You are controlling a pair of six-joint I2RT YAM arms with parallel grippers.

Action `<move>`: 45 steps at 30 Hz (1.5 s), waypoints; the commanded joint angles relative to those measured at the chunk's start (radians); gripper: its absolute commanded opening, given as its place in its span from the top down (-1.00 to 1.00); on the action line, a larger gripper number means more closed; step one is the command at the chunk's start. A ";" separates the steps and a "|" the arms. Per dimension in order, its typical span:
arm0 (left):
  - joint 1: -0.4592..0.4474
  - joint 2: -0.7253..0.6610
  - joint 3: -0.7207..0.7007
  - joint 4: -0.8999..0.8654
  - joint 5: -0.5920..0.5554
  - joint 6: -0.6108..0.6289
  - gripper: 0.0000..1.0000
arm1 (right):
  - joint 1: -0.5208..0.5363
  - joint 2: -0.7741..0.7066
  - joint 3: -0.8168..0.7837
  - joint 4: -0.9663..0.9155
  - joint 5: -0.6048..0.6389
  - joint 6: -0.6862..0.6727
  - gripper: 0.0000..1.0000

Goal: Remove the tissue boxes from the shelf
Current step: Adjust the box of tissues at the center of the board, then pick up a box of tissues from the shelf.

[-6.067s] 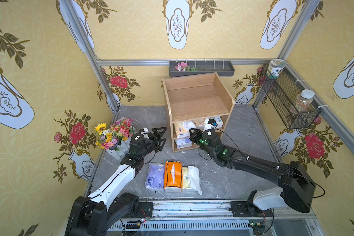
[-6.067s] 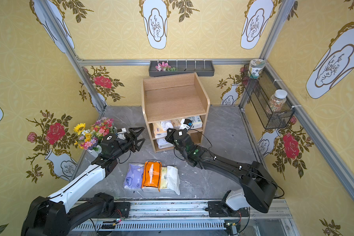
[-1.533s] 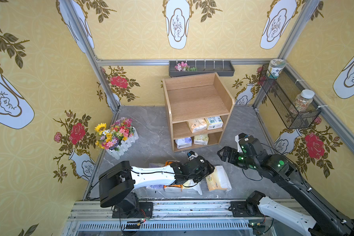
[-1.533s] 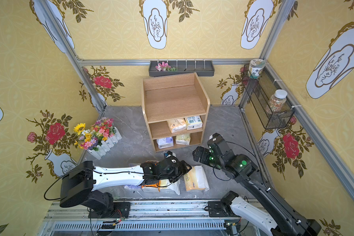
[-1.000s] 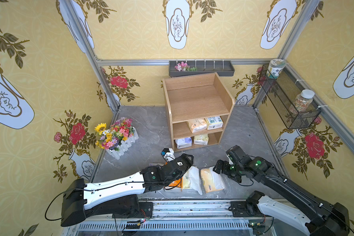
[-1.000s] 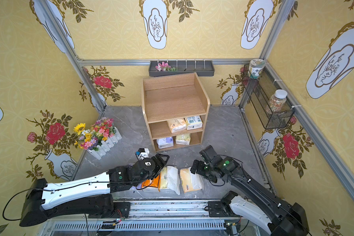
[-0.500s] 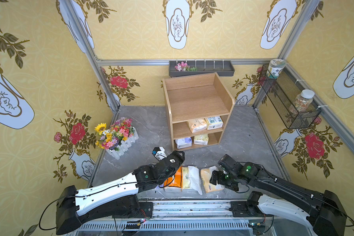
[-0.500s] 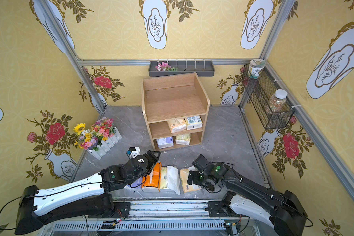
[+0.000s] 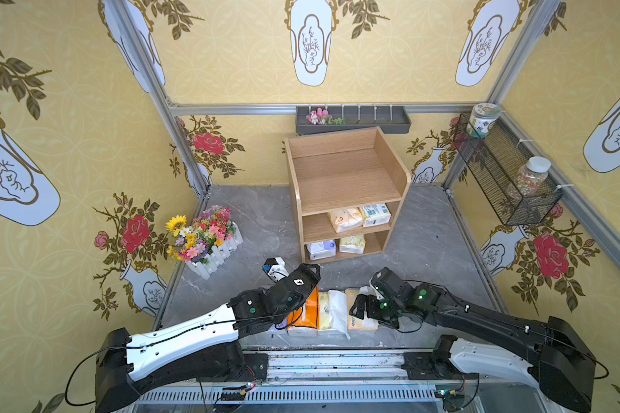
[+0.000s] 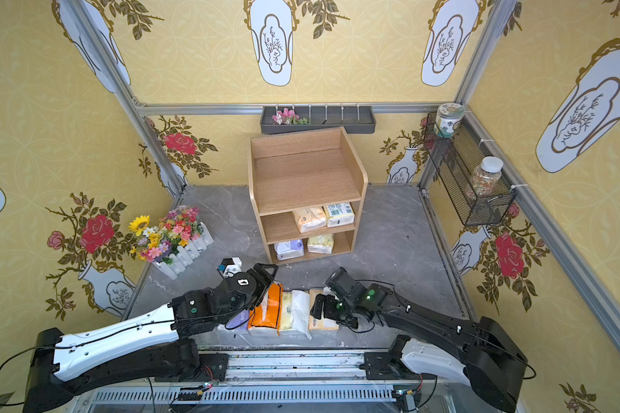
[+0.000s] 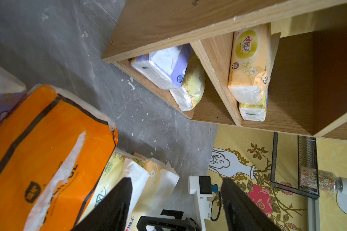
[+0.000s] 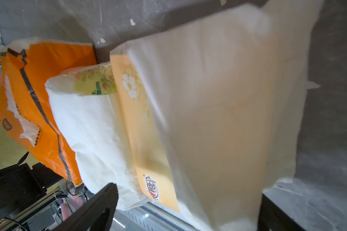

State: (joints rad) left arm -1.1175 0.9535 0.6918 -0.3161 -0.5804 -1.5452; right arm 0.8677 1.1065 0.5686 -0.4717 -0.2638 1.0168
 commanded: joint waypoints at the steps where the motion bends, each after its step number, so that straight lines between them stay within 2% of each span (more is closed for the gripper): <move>1: 0.001 -0.004 -0.009 -0.011 -0.015 -0.006 -0.52 | 0.017 0.020 0.018 0.043 0.001 -0.001 -1.00; 4: 0.001 -0.006 -0.012 -0.010 -0.017 -0.009 -0.52 | 0.019 0.010 0.043 -0.031 0.063 -0.004 -1.00; 8: 0.002 -0.011 -0.016 -0.009 -0.021 -0.013 -0.51 | 0.008 -0.069 0.077 -0.242 0.268 0.060 -0.95; 13: 0.012 -0.041 -0.026 -0.016 -0.028 -0.014 -0.50 | -0.019 -0.160 0.111 -0.349 0.334 0.079 -0.95; 16: 0.040 -0.072 -0.045 -0.014 -0.026 -0.025 -0.50 | -0.030 -0.154 0.188 -0.460 0.395 0.085 -0.95; 19: 0.084 -0.109 -0.066 -0.008 -0.012 -0.030 -0.49 | -0.031 -0.148 0.284 -0.496 0.442 0.074 -0.95; 21: 0.111 -0.134 -0.076 -0.005 -0.001 -0.029 -0.49 | -0.031 -0.143 0.345 -0.466 0.471 0.065 -0.99; 24: 0.141 -0.167 -0.092 -0.005 0.010 -0.029 -0.48 | -0.033 -0.110 0.431 -0.415 0.551 0.109 -0.81; 27: 0.149 -0.184 -0.098 -0.006 0.022 -0.028 -0.47 | -0.034 -0.073 0.465 -0.276 0.583 0.151 -0.71; 32: 0.148 -0.203 -0.101 -0.026 0.039 -0.038 -0.45 | -0.035 -0.023 0.429 0.015 0.596 0.253 -0.63; 36: 0.148 -0.221 -0.103 -0.029 0.039 -0.042 -0.44 | -0.039 -0.002 0.384 0.202 0.622 0.322 -0.50; 41: 0.149 -0.228 -0.098 -0.043 0.037 -0.050 -0.43 | -0.082 0.073 0.464 0.168 0.619 0.346 -0.32; 45: 0.149 -0.234 -0.105 -0.046 0.040 -0.058 -0.42 | -0.134 0.122 0.473 0.238 0.537 0.360 -0.27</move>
State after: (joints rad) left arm -0.9691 0.7231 0.5926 -0.3477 -0.5461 -1.5974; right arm 0.7536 1.2091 1.0374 -0.3122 0.3157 1.3514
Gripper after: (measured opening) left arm 0.714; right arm 0.634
